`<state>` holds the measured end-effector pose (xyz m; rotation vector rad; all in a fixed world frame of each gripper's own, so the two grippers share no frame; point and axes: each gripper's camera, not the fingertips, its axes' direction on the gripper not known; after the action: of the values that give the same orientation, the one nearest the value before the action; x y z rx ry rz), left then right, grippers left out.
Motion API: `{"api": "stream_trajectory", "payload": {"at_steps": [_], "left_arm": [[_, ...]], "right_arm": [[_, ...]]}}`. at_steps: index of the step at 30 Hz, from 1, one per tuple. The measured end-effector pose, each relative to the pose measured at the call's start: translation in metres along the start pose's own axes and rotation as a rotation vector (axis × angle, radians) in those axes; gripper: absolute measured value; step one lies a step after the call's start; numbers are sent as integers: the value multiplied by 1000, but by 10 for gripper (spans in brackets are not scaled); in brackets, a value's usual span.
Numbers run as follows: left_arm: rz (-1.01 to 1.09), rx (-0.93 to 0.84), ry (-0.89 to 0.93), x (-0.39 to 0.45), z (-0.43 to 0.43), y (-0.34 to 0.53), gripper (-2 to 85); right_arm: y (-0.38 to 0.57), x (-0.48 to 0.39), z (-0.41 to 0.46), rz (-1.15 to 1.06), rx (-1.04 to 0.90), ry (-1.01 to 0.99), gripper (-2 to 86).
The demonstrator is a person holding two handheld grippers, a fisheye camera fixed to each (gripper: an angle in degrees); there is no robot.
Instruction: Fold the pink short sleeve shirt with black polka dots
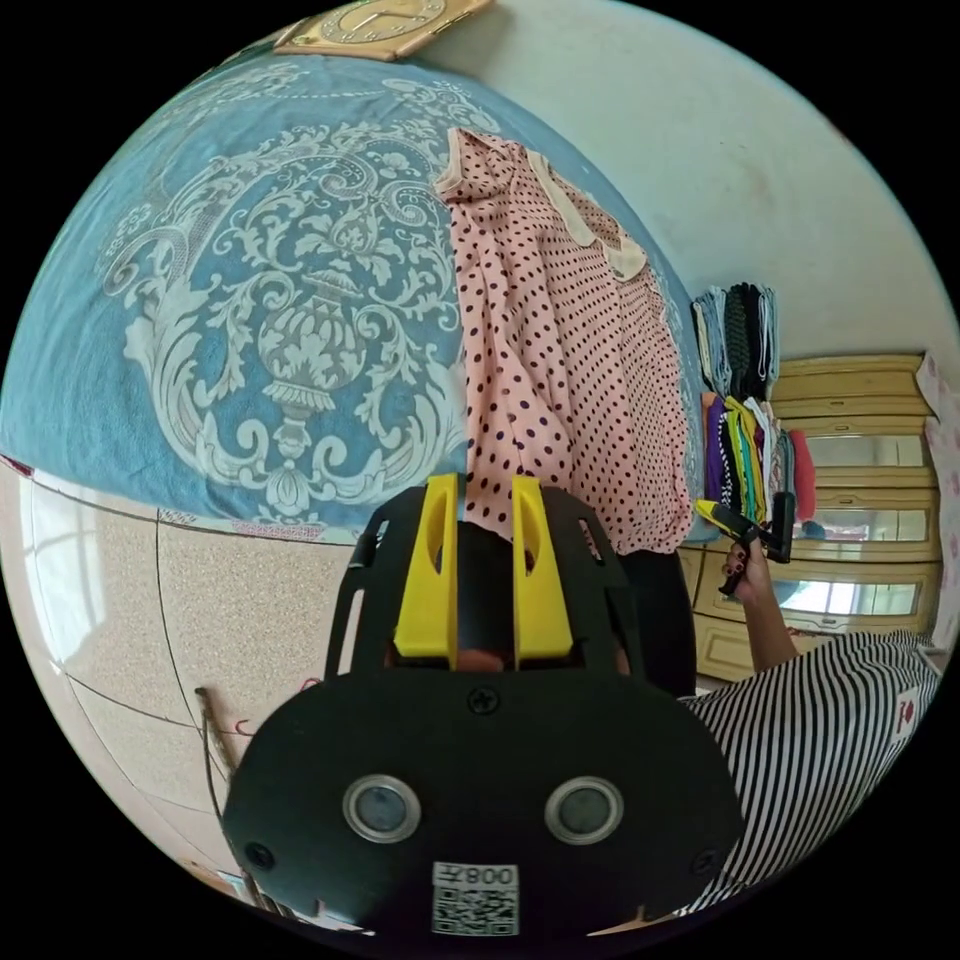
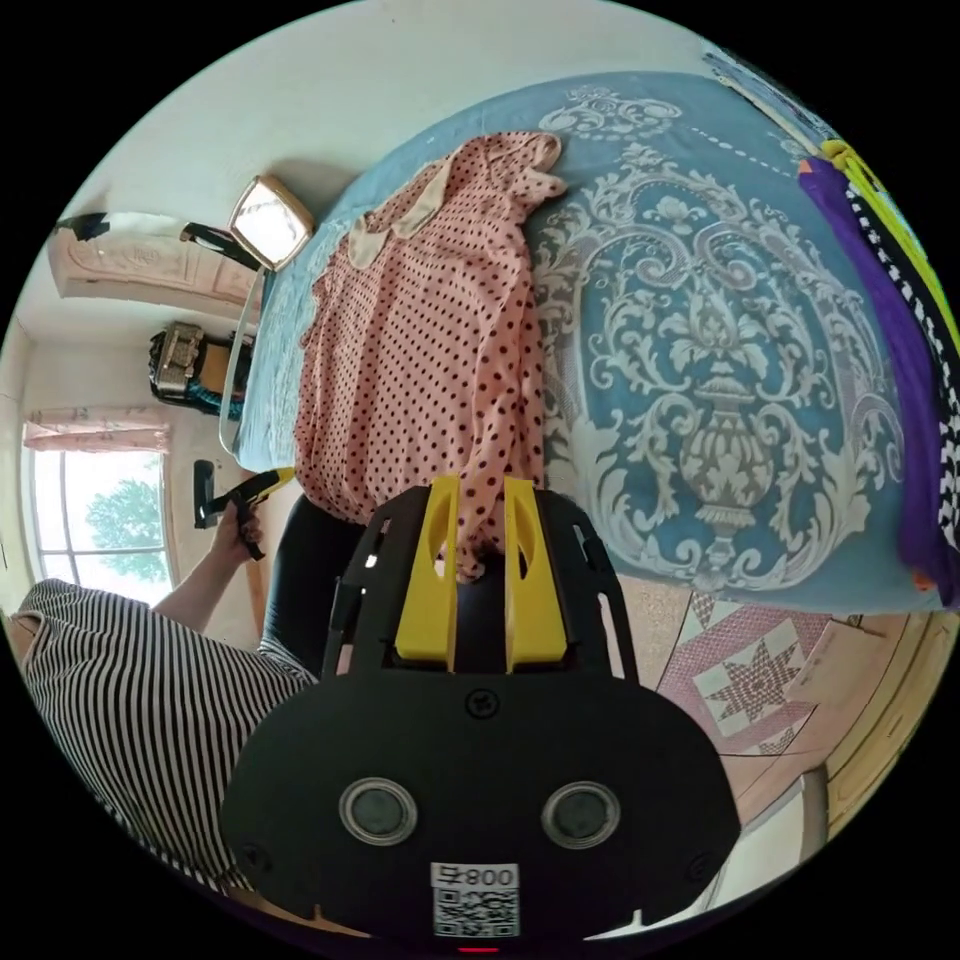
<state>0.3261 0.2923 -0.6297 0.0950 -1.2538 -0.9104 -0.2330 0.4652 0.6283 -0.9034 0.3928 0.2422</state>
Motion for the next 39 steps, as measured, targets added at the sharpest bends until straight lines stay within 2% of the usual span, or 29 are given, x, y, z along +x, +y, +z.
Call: {"api": "stream_trajectory", "payload": {"at_steps": [4,8,12,17,19,23,27,33,39], "left_arm": [[19,-31,41,-3,5,11,57],[23,-48,1,-3,9,17,17],[15,55,40,-9,-20,27,5],[-3,203,61,-24,-68,43,5],[-21,182,33,-33,-66,49,9],[-3,75,113,-32,-34,58,33],[22,-39,-3,-19,4,64,43],[8,-35,6,-19,-1,73,7],[-28,61,86,-14,-19,86,1]], "right_arm": [[16,-3,22,19,-36,149,69],[27,4,37,23,-51,186,27],[40,17,26,53,-25,154,14],[70,33,0,68,66,17,8],[80,40,8,79,43,34,8],[101,60,21,145,51,-26,8],[109,66,26,143,37,-21,8],[120,71,30,137,27,-34,8],[135,75,24,135,66,-86,7]]}}
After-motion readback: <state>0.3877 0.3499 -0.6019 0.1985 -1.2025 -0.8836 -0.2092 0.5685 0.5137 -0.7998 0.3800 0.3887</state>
